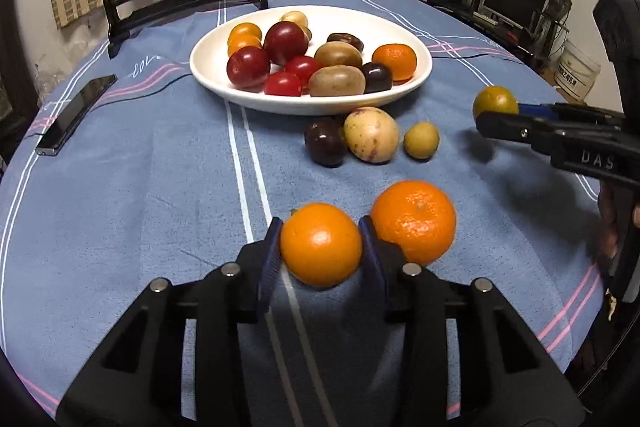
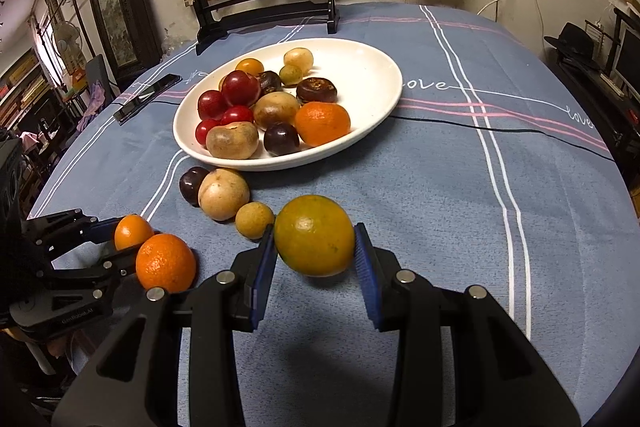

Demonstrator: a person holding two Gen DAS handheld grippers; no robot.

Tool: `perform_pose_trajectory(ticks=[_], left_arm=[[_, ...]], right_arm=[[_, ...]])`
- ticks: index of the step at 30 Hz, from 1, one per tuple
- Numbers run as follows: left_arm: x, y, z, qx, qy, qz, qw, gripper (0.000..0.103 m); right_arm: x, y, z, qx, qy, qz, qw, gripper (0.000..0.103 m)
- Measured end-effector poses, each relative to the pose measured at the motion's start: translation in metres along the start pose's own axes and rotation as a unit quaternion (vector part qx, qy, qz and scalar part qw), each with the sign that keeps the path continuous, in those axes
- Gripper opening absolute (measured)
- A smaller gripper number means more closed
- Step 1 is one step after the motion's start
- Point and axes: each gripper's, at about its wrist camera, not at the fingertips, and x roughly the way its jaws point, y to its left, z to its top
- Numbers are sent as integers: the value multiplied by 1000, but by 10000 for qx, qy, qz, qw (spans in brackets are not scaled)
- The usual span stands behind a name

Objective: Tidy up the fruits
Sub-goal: 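Carry both fruits onto the white plate and open both tools, then withdraw both open tools back over the remaining fruit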

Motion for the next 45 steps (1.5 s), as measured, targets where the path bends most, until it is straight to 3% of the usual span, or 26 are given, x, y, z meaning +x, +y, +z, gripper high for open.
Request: perform_pose_trajectory(ticks=[9,17,25,31,33,34,36,37,39,42,45], left_arm=[[-15,2,14,24,-191,47,9998,39],[-19,2,67,76,-592,131,9981,39],[14,9,134,-359,-806,221,9959,39],[56,28,148,-796,-587,313,9946,39],[57,30,147,-833,-734,257,9935,40],[56,30,147,-823,-819,286,9928,42],[51,31,146,-825,-1105,470,9893,83],[46,32,145,-836,-1349,649,9852,86],[37,33,146,-800,-1585,668,9818,86],[30,35,144,-923,-1653,509,9806,86],[25,36,140,-953,-1715,578,9789,88]], right_arm=[[-4,0,8,-88,-78,-52,9999,39],[-6,13,40,-392,-313,-63,9987,39],[24,19,91,-433,-404,-130,9982,39],[74,8,102,-145,-140,-270,9994,39],[77,5,101,-111,-281,-224,9993,41],[78,4,101,-94,-330,-228,9991,44],[78,2,102,-80,-411,-292,9987,45],[77,0,102,-60,-436,-279,9986,45],[73,-2,102,13,-517,-202,9985,45],[69,-4,100,80,-571,-204,9981,45],[65,-7,98,210,-603,-204,9977,45]])
